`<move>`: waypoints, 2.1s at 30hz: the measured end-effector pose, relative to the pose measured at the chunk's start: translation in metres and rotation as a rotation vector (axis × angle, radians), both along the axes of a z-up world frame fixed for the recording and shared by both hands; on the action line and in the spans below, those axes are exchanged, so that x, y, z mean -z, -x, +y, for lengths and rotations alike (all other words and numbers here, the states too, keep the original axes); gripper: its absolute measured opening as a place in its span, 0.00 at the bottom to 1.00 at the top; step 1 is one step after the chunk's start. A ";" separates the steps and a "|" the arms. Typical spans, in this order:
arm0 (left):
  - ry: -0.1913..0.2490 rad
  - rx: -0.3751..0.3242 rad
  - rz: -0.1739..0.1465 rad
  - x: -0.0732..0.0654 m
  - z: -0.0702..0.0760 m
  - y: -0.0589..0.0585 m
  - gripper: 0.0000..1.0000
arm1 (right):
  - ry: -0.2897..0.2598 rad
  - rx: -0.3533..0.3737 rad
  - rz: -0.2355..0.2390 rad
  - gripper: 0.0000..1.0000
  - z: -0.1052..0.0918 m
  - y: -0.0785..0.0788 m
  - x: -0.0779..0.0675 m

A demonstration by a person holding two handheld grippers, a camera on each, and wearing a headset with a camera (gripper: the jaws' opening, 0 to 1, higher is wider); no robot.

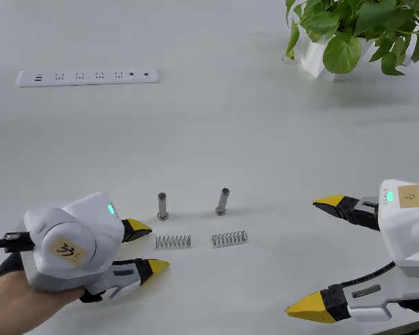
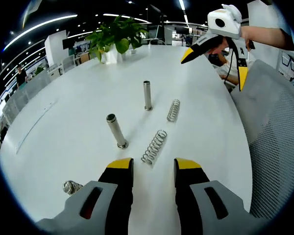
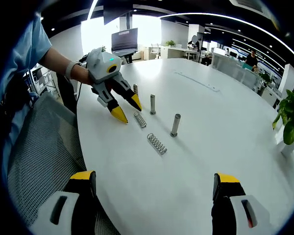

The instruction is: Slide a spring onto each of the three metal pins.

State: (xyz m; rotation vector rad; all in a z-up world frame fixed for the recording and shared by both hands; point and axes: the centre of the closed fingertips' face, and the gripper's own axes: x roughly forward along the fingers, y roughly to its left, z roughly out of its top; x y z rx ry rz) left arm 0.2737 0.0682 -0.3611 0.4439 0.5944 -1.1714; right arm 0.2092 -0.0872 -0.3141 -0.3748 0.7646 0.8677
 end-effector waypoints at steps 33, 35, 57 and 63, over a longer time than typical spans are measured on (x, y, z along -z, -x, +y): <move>-0.051 0.069 0.021 0.002 0.001 0.002 0.08 | -0.032 0.015 0.012 0.99 0.004 0.005 0.003; -0.043 0.062 0.024 0.001 0.001 0.002 0.08 | -0.035 0.011 0.013 0.99 0.007 0.005 0.003; 0.074 -0.057 0.018 -0.023 0.008 0.004 0.07 | -0.061 -0.017 0.008 0.98 0.023 0.004 0.000; 0.112 -0.077 -0.002 -0.037 0.011 0.005 0.08 | -0.083 -0.018 0.005 0.98 0.028 0.003 -0.003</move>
